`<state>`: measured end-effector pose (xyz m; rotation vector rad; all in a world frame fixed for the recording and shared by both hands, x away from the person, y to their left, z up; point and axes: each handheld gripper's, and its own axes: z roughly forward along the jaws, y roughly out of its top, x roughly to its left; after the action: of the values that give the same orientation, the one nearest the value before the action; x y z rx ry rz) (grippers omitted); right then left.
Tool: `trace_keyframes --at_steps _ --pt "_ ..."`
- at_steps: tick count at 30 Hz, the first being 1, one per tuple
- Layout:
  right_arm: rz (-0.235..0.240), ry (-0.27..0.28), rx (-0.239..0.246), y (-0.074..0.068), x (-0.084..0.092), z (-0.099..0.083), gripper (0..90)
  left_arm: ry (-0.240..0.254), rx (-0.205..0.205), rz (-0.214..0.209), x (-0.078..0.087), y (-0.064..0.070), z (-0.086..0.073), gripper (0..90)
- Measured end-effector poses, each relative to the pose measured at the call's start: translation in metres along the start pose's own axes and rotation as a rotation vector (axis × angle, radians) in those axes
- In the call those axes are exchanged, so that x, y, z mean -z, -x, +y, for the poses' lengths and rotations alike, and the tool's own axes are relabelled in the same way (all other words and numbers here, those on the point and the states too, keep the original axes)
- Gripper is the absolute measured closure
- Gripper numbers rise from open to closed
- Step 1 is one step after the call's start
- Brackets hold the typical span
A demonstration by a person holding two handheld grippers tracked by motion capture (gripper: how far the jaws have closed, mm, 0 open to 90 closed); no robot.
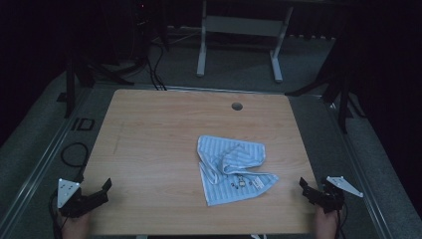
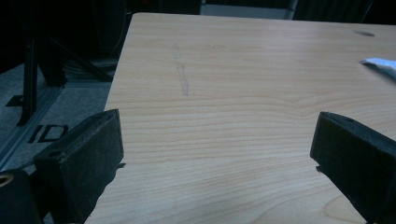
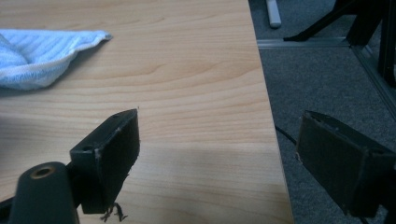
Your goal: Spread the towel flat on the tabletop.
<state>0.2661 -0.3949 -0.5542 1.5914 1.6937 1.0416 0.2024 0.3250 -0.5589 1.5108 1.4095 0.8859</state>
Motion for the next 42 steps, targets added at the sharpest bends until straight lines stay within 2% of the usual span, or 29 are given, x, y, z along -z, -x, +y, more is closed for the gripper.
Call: trace_keyframes --at_steps 3,4,5,6,7,8,11,12,13,15,16,17,18,19,20,21,22,24,26,27,28,29,30,31,32,35,36,39,42 --pt "0.032 -0.003 0.005 0.000 0.001 -0.001 14.0 0.006 -0.004 0.001 0.000 0.000 0.002 2.6" --pt "0.032 -0.003 0.005 0.000 0.001 -0.001 14.0 -0.006 -0.004 -0.015 0.000 0.000 0.003 2.6" --pt "0.055 -0.026 0.027 0.000 0.000 -0.001 14.0 -0.029 -0.014 -0.034 -0.001 0.000 0.003 2.6" --pt "0.055 -0.026 0.027 0.000 0.000 -0.001 14.0 -0.029 -0.014 -0.034 -0.001 0.000 0.003 2.6" --pt "0.073 -0.052 0.050 -0.001 -0.001 0.000 14.3 -0.050 -0.019 -0.041 -0.001 0.000 0.003 2.6" --pt "0.082 -0.069 0.059 -0.001 -0.001 0.000 14.4 -0.093 0.000 -0.065 -0.002 0.000 0.002 2.5" --pt "0.094 -0.081 0.065 -0.002 -0.002 0.001 15.3 -0.121 0.007 -0.072 -0.003 0.000 0.002 2.5" --pt "0.109 -0.097 0.091 -0.003 0.001 0.008 16.4 -0.160 0.003 -0.074 -0.004 0.001 0.003 2.5" --pt "0.109 -0.097 0.091 -0.003 0.001 0.008 16.4 -0.188 0.010 -0.078 -0.005 0.001 0.004 2.5" --pt "0.118 -0.112 0.085 -0.003 0.003 0.011 16.5 -0.230 0.000 -0.076 -0.005 0.003 0.006 2.5" --pt "0.138 -0.139 0.075 -0.003 0.004 0.013 16.4 -0.245 -0.003 -0.082 -0.006 0.004 0.006 2.5" --pt "0.138 -0.139 0.075 -0.003 0.004 0.013 16.4 -0.245 -0.003 -0.082 -0.006 0.004 0.006 2.5" --pt "0.168 -0.170 0.102 -0.006 0.008 0.016 16.0 -0.295 -0.027 -0.098 -0.007 0.009 0.008 2.5" --pt "0.168 -0.170 0.102 -0.006 0.008 0.016 16.0 -0.299 -0.039 -0.103 -0.008 0.011 0.008 2.5" --pt "0.209 -0.173 0.117 -0.009 0.012 0.018 14.7 -0.338 -0.054 -0.119 -0.010 0.019 0.009 2.5" --pt "0.209 -0.173 0.117 -0.009 0.012 0.018 14.7 -0.338 -0.054 -0.119 -0.010 0.019 0.009 2.5" --pt "0.231 -0.177 0.127 -0.011 0.015 0.021 14.1 -0.388 -0.042 -0.144 -0.013 0.025 0.010 2.5" --pt "0.245 -0.181 0.125 -0.012 0.016 0.023 13.2 -0.402 -0.039 -0.157 -0.014 0.029 0.011 2.6" --pt "0.286 -0.184 0.136 -0.016 0.020 0.028 13.3 -0.425 -0.065 -0.189 -0.016 0.038 0.013 2.5" --pt "0.298 -0.181 0.135 -0.018 0.021 0.030 13.3 -0.443 -0.070 -0.206 -0.018 0.041 0.013 2.6" --pt "0.298 -0.181 0.135 -0.018 0.021 0.030 13.3 -0.443 -0.070 -0.206 -0.018 0.041 0.013 2.6" --pt "0.337 -0.187 0.137 -0.021 0.023 0.034 13.2 -0.462 -0.066 -0.230 -0.020 0.044 0.013 2.6" --pt "0.355 -0.193 0.141 -0.023 0.023 0.035 12.8 -0.477 -0.069 -0.259 -0.021 0.047 0.012 2.5" --pt "0.377 -0.197 0.142 -0.024 0.023 0.037 12.8 -0.482 -0.096 -0.314 -0.023 0.055 0.012 2.6" --pt "0.395 -0.202 0.145 -0.026 0.023 0.038 12.7 -0.482 -0.096 -0.314 -0.023 0.055 0.012 2.6" --pt "0.401 -0.208 0.172 -0.032 0.024 0.040 12.8 -0.506 -0.129 -0.370 -0.029 0.070 0.014 2.6" --pt "0.396 -0.218 0.196 -0.037 0.025 0.042 12.9 -0.506 -0.129 -0.370 -0.029 0.070 0.014 2.6" --pt "0.395 -0.219 0.229 -0.045 0.025 0.045 13.6 -0.509 -0.134 -0.376 -0.035 0.078 0.016 2.6" --pt "0.416 -0.238 0.270 -0.053 0.024 0.047 14.1 -0.516 -0.151 -0.384 -0.039 0.085 0.018 2.6"
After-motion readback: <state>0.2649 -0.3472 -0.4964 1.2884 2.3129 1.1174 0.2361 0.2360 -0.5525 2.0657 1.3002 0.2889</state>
